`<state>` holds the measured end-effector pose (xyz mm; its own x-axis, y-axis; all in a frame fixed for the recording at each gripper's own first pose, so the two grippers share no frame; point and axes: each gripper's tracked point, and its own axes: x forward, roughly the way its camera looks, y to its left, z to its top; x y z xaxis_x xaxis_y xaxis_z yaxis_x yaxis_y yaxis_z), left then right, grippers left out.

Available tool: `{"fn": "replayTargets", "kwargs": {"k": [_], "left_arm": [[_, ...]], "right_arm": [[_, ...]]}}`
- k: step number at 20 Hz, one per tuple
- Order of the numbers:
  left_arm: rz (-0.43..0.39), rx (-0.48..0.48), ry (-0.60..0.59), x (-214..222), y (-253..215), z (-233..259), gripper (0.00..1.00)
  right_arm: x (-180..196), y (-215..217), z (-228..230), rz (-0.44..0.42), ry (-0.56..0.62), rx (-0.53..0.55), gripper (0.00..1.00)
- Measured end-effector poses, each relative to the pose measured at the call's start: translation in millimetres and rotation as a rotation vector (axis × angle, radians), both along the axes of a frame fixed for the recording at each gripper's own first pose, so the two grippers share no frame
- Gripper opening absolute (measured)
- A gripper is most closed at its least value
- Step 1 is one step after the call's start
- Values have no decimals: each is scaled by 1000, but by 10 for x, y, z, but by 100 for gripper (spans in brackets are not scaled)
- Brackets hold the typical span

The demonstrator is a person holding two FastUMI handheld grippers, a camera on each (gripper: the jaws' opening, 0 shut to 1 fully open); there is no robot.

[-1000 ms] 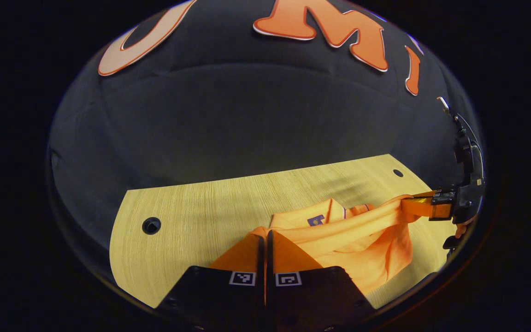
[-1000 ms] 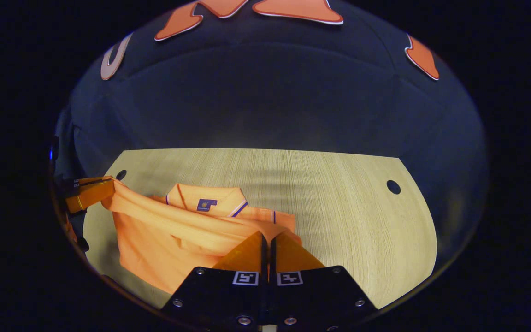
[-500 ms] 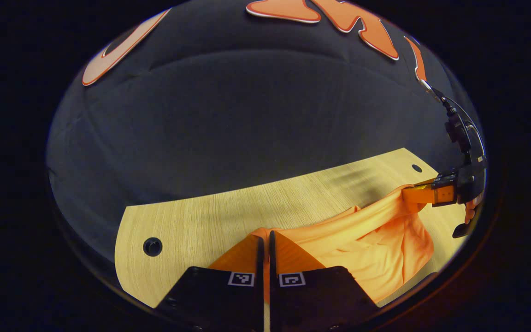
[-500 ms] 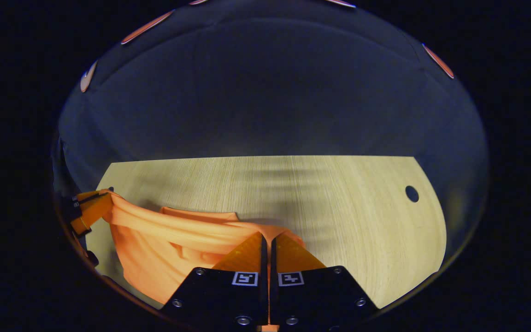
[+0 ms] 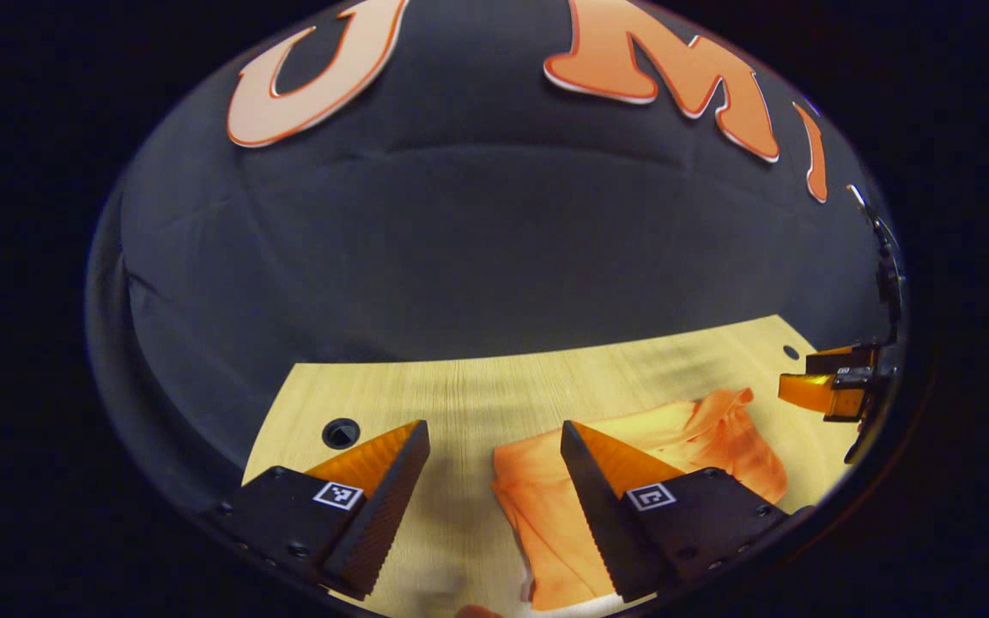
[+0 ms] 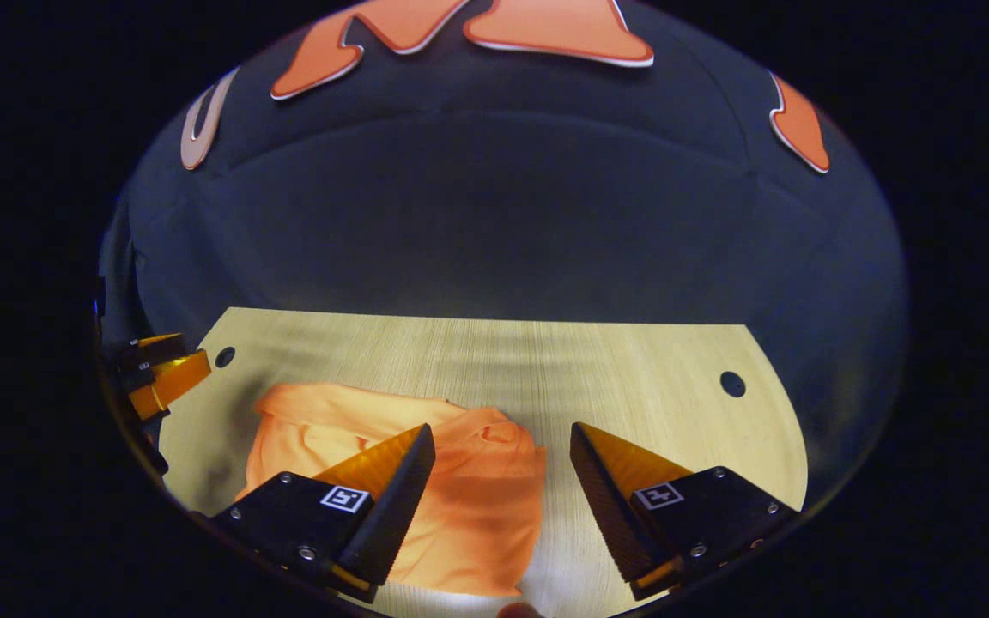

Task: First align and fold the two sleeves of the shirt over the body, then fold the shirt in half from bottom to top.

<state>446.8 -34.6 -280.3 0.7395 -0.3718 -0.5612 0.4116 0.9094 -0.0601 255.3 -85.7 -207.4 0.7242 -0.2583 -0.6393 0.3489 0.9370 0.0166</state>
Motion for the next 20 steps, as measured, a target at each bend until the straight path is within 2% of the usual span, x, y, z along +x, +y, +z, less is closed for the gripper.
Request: {"fn": "replayTargets", "kwargs": {"k": [4, 9, 13, 20], "left_arm": [[28, -18, -109, -395, 185, 550, 97], [75, -92, -212, -1028, 382, 1122, 97], [83, -130, -286, -1532, 499, 1449, 96], [105, -138, -394, -2329, 594, 1790, 96]], "right_arm": [[-291, 110, 500, 30, -113, -65, 97], [-734, 306, 1012, 68, -240, -141, 97], [-1108, 474, 1230, 82, -321, -139, 96], [-1638, 702, 1438, 95, -436, -128, 97]]}}
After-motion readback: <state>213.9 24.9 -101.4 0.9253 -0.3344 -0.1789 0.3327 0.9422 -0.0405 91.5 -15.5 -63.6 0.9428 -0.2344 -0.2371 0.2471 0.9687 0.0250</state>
